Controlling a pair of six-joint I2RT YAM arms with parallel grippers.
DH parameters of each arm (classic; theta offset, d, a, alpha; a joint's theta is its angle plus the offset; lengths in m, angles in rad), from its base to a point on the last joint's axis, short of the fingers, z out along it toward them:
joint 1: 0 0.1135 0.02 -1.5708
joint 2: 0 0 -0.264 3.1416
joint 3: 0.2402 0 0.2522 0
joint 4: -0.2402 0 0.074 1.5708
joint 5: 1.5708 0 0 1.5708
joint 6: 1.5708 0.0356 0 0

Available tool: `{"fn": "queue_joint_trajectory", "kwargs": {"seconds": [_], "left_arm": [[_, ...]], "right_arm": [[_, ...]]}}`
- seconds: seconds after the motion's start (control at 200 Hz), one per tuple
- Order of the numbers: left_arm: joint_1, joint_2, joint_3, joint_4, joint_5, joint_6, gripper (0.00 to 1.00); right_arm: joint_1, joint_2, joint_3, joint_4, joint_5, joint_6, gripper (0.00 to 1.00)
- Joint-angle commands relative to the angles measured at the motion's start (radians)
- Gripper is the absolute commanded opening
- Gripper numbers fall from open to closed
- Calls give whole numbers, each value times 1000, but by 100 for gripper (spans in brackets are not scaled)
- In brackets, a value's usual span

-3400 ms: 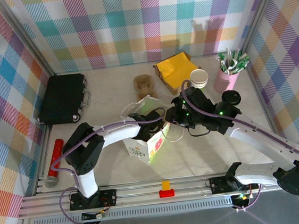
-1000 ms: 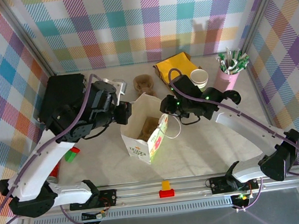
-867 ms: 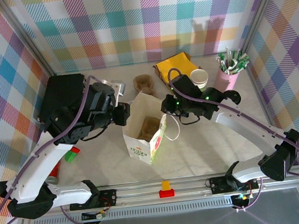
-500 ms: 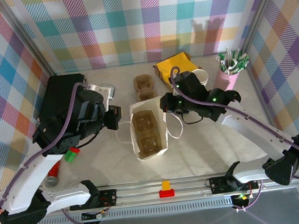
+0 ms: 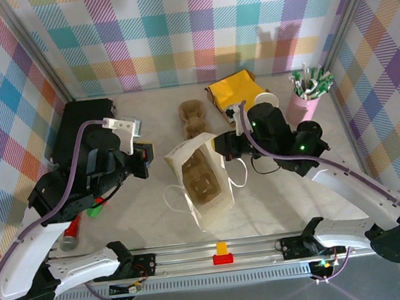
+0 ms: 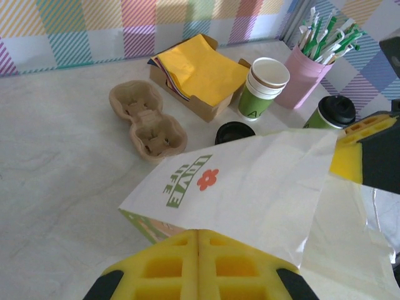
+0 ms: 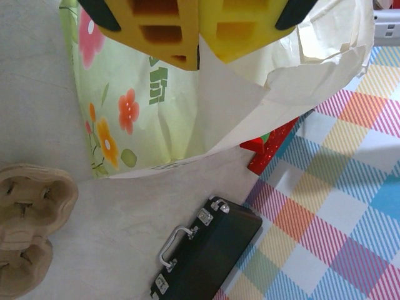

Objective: Pack the takeout coffee

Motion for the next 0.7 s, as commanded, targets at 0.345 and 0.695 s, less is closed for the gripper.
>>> {"fn": "queue_joint_trajectory", "kwargs": {"seconds": [0.345, 0.695], "left_arm": [[10, 5, -17, 28, -6, 7, 4], [11, 8, -6, 12, -14, 0, 4]], "right_arm": [[8, 118, 136, -66, 90, 108, 1], [-80, 303, 256, -194, 42, 230, 7]]}}
